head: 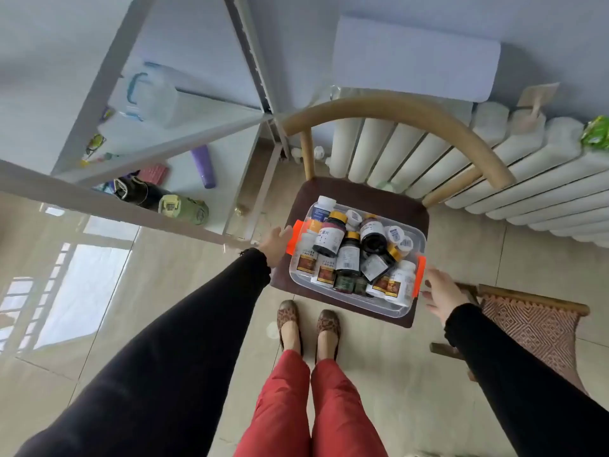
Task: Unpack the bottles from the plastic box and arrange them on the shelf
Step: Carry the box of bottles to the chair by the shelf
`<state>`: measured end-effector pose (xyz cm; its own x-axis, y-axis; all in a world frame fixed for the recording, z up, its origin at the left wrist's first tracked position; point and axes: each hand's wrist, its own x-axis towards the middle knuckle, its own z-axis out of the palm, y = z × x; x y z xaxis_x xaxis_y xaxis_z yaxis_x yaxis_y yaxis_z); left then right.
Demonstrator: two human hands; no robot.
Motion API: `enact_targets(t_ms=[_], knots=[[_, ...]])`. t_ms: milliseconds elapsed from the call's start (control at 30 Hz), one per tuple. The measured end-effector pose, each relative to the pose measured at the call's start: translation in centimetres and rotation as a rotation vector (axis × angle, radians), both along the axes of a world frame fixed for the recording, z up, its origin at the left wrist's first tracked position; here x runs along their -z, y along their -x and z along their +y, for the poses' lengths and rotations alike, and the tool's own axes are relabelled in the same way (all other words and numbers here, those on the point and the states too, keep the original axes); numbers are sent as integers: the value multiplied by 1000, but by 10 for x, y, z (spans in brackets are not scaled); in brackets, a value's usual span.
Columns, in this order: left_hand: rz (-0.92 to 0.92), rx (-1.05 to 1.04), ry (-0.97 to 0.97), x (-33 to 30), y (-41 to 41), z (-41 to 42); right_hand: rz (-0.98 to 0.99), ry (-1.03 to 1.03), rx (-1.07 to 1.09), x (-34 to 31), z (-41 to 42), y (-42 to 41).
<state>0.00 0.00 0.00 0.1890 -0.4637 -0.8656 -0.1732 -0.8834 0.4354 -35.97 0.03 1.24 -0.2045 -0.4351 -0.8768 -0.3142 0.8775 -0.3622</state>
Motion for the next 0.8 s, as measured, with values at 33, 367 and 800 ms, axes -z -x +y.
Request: enact_targets(t_ms=[33, 367, 800], knots=[[62, -59, 19, 1, 5, -1, -86, -8, 78, -2, 0, -6], [218, -254, 75, -5, 20, 3, -218, 76, 308, -9, 3, -20], [173, -394, 138, -53, -12, 67, -148, 131, 124, -53, 30, -62]])
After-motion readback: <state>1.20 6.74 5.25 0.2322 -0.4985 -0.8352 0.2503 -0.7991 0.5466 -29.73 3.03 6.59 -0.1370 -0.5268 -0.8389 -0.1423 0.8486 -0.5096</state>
